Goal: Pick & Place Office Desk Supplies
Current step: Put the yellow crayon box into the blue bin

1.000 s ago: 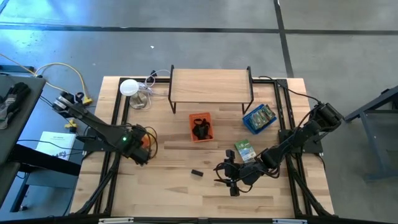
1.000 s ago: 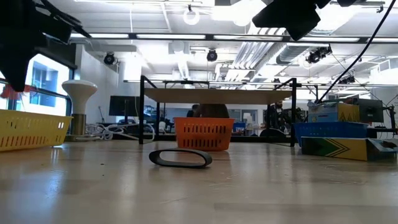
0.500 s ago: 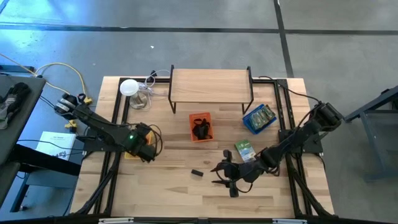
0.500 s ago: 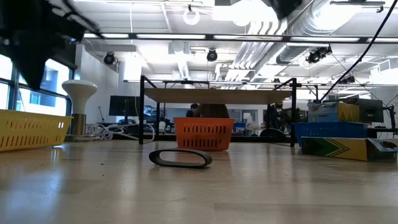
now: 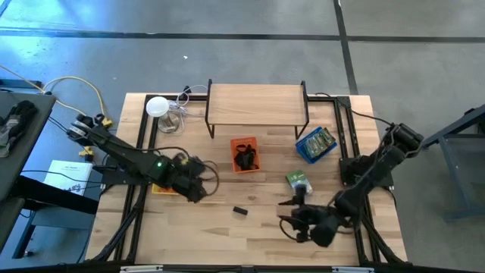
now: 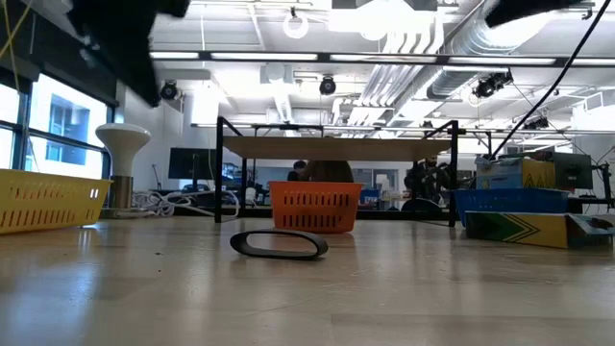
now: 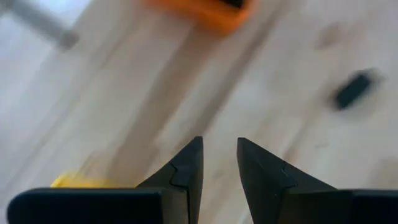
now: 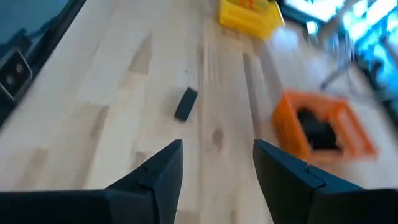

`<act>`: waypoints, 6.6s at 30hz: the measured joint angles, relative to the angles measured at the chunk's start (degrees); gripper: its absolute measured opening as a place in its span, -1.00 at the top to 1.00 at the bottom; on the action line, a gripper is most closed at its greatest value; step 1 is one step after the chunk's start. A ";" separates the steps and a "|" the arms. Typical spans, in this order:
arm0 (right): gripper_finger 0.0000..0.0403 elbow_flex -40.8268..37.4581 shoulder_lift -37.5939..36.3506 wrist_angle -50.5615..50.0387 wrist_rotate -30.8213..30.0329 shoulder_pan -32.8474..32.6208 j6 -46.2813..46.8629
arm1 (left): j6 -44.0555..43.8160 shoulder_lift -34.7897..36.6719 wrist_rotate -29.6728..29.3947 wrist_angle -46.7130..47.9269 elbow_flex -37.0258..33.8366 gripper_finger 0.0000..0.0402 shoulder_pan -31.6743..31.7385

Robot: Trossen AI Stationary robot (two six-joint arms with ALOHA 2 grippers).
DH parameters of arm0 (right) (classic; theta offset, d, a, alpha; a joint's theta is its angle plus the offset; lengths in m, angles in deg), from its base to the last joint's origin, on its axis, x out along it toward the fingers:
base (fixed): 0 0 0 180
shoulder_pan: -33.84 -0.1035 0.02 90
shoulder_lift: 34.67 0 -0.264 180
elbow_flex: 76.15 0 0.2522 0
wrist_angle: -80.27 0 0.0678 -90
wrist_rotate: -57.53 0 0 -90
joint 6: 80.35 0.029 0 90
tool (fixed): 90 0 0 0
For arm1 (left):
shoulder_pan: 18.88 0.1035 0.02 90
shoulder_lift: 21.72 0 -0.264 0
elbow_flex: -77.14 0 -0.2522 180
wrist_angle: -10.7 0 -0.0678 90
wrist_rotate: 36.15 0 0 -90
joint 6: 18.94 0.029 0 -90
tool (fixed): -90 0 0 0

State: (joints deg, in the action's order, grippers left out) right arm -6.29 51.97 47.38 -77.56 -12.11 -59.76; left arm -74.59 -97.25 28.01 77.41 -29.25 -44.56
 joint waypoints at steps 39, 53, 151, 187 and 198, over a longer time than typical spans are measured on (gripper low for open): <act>-0.83 -4.43 -0.04 -36.25 24.20 15.16 64.11 | 18.81 -10.55 1.41 -26.00 -0.02 0.55 -2.73; -0.84 -11.40 -0.04 -24.24 24.51 18.24 61.62 | 18.83 -10.55 1.88 -26.01 -0.02 0.55 -3.41; 0.99 -1.99 -0.02 -22.59 31.47 18.57 39.54 | 18.83 -10.51 1.90 -26.02 -0.04 0.55 -3.41; 0.40 -4.41 -0.17 -25.51 43.99 5.39 54.81 | 18.83 -10.51 1.75 -26.02 -0.04 0.55 -4.63; 0.66 -14.43 -0.17 -2.62 33.64 -1.75 62.51 | 20.31 -10.51 1.91 -26.02 -0.04 0.55 -5.35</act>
State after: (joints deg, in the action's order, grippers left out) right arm -20.72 51.80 44.77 -43.92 -13.86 2.75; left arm -54.28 -107.76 29.92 51.40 -29.29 -49.91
